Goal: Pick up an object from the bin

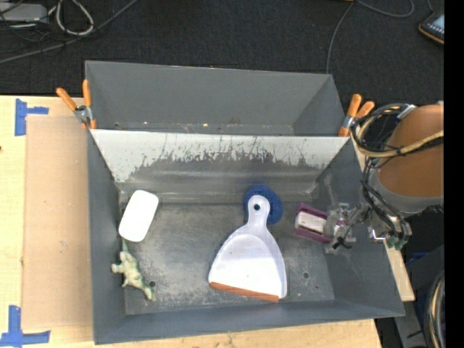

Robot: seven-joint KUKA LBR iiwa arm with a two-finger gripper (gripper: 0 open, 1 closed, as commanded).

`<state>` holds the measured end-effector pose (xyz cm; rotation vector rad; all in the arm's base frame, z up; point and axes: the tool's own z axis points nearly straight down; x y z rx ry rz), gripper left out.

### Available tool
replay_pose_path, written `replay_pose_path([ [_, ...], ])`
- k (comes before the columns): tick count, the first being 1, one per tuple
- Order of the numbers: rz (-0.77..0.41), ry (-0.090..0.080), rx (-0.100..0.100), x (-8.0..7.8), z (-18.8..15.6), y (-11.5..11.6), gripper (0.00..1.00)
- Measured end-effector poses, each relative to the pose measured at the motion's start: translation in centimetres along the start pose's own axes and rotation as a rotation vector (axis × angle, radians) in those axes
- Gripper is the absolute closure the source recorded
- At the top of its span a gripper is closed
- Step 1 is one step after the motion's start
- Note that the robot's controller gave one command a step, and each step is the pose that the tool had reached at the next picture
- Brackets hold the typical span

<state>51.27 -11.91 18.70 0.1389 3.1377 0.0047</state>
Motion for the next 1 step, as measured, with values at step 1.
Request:
replay_pose_path([
  [1,-0.008,0.012,-0.002,-0.1,-2.12,0.29,1.0],
])
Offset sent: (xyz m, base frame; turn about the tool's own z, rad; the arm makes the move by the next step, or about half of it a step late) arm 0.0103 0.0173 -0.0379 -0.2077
